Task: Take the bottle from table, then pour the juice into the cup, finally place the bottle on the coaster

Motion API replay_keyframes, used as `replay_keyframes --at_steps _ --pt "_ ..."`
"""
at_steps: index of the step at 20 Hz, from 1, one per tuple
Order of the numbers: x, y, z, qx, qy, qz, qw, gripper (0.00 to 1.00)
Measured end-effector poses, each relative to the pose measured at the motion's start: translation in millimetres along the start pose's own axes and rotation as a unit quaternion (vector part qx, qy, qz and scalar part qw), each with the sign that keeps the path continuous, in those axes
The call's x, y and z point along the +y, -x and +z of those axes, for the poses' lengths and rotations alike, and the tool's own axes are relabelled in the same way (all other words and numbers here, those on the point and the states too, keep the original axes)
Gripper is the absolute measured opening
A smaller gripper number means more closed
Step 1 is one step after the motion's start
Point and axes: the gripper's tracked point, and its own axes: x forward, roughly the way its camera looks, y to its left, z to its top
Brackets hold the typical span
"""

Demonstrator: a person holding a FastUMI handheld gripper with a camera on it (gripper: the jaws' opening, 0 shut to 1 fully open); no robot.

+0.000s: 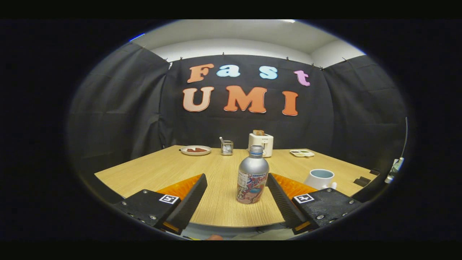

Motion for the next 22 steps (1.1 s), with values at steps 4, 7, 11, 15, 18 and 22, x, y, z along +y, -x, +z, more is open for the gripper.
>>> replay_keyframes --at_steps 4,7,11,15,18,22 --pt "-16 -14 -27 0.038 -0.001 -0.025 0.999 0.99" --pt "-23 -22 -48 0.068 -0.008 -0.033 0.997 1.00" --pt "-25 -36 -62 0.092 -0.013 -0.035 0.995 1.00" --pt "-20 -50 -76 0.109 -0.027 -0.022 0.993 1.00" --pt "-20 -60 -80 0.117 -0.029 -0.022 0.993 1.00" --pt "-22 -70 -78 0.115 -0.028 -0.023 0.993 1.00"
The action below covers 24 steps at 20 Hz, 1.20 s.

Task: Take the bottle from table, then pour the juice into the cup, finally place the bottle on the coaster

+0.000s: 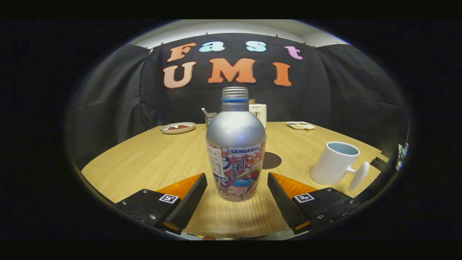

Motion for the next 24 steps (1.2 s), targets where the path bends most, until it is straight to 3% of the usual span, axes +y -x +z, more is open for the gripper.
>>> replay_keyframes --at_steps 12,13,14,15,22,24 --pt "-2 -17 -7 0.009 0.022 -0.012 1.000 0.99" --pt "-1 -23 -9 0.004 0.017 -0.009 1.000 0.95" --pt "-2 -15 -6 0.004 0.010 -0.014 1.000 0.78" --pt "-4 -16 -5 0.005 0.008 -0.015 1.000 0.75" --pt "-17 5 2 0.023 0.018 -0.041 0.999 0.70" --pt "-12 12 14 0.011 -0.011 -0.023 1.000 0.71"
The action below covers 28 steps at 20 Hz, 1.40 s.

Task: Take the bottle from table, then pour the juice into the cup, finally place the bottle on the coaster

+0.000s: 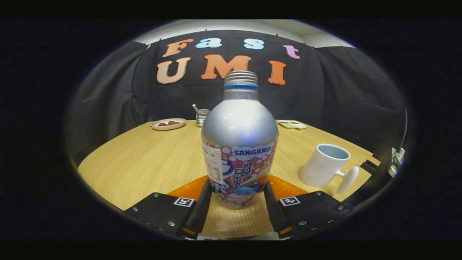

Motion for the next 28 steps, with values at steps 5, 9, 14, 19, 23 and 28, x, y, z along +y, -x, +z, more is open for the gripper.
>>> replay_keyframes --at_steps 5,9,14,19,23,28 --pt "12 9 38 -0.036 -0.119 0.059 0.990 0.70" --pt "18 10 57 -0.043 -0.190 0.087 0.977 0.71" --pt "21 3 67 -0.033 -0.277 0.112 0.954 0.71" --pt "11 -3 74 -0.030 -0.356 0.117 0.927 0.71" --pt "6 -7 84 -0.036 -0.427 0.125 0.895 0.71" --pt "0 -12 96 -0.039 -0.506 0.131 0.852 0.70"
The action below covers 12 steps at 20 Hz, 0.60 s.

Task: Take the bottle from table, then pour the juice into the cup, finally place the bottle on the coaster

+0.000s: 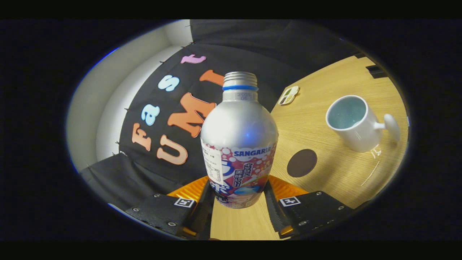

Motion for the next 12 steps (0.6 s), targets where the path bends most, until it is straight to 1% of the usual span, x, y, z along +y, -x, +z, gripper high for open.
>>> replay_keyframes --at_steps 2,7,12 --pt "4 0 4 -0.005 -0.033 0.006 0.999 0.70" --pt "12 -5 6 -0.004 -0.085 0.010 0.996 0.70" --pt "21 -11 9 -0.005 -0.147 0.025 0.989 0.71"
